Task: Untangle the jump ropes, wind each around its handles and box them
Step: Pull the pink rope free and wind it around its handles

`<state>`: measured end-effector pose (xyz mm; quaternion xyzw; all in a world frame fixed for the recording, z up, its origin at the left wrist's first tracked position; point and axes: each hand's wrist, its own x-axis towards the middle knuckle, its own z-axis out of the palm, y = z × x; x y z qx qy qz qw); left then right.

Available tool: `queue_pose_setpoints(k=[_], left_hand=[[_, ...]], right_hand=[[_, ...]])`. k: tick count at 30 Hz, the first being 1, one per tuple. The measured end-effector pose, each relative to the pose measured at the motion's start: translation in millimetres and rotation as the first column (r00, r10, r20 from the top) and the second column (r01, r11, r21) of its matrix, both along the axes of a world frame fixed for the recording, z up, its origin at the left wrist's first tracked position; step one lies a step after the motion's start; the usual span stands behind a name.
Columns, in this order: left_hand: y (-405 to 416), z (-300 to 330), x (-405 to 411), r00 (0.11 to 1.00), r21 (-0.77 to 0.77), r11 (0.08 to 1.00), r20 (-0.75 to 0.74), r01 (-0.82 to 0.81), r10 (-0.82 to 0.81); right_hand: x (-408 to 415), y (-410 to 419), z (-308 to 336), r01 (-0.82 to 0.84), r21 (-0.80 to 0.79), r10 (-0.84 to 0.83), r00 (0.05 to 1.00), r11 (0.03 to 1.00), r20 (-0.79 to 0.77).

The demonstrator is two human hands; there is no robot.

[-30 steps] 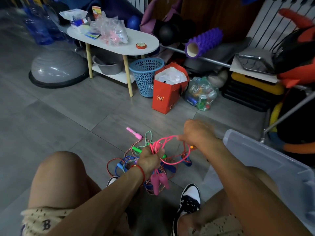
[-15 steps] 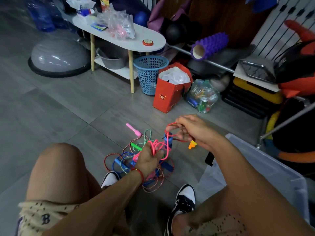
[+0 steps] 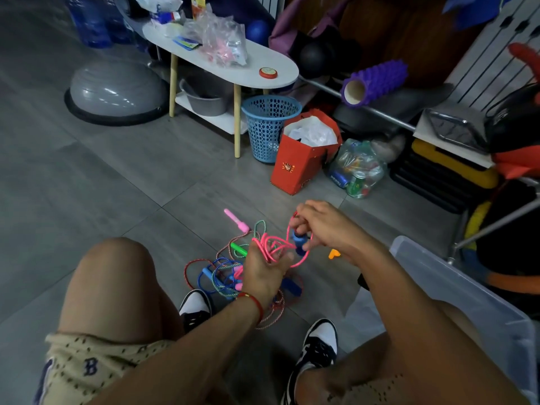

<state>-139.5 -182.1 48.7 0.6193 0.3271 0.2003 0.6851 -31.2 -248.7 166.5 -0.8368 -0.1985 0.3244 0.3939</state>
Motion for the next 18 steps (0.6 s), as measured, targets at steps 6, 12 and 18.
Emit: queue_pose_setpoints(k=[6, 12, 18], left_hand=[[0.3, 18.6, 5.8, 0.998, -0.253, 0.967, 0.056, 0.032, -0.019], [-2.2, 26.3, 1.1, 0.988, -0.441, 0.895, 0.157, 0.07, 0.0], [13.2, -3.1, -7.1, 0.963, -0.05, 0.999, -0.267, 0.018, -0.031]], right_hand=[[0.2, -10.3, -8.3, 0.152, 0.227, -0.144, 0.988, 0.962, -0.052], [7.3, -17.6, -24.3, 0.491, 0.387, -0.215, 0.792, 0.78, -0.571], [9.0, -25.2, -18.0, 0.484, 0.444, -0.118, 0.765, 0.754, -0.633]])
